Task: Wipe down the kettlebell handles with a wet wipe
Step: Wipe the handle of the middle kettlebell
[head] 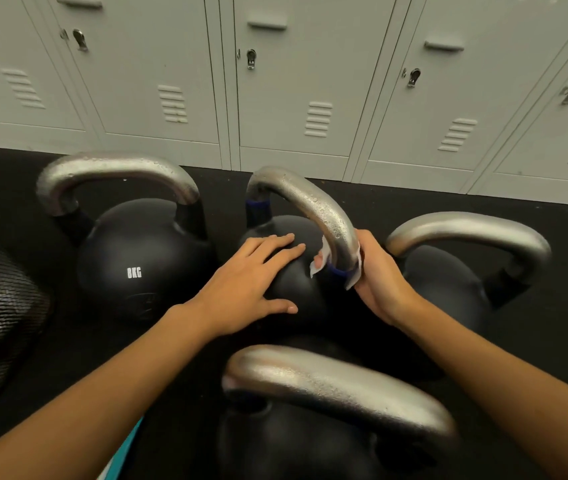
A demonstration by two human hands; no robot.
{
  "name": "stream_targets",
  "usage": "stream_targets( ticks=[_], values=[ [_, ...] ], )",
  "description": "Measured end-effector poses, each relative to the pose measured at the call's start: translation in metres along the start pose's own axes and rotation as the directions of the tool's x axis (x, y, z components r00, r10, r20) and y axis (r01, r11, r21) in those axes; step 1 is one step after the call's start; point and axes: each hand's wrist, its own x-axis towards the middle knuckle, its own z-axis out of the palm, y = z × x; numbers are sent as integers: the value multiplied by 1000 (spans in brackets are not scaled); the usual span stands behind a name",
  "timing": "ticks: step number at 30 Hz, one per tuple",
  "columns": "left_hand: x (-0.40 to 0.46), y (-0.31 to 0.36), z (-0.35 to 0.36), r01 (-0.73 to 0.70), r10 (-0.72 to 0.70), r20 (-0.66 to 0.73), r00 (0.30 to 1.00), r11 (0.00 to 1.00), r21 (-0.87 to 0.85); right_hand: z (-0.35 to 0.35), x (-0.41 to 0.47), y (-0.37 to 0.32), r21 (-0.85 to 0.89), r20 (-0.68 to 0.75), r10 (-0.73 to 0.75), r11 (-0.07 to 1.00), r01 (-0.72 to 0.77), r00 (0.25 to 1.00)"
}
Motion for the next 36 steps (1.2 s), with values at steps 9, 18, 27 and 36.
stream_targets(
  ticks=[9,18,27,36],
  values=[
    [3,2,-5,11,-11,3,1000,999,-42,-10,3,12,-98,-62,70,992,-76,996],
    [0,-1,-4,-21,22,-13,1000,999,44,10,-30,17,136,-178,-39,989,64,983],
    [2,-3,-3,-42,43,-7,999,994,99,-5,-62,44,-64,-179,-171,985,162,969],
    [-2,-1,-5,8,-9,-56,998,1000,-25,-4,-56,52,-282,-339,-385,912,298,858]
  ],
)
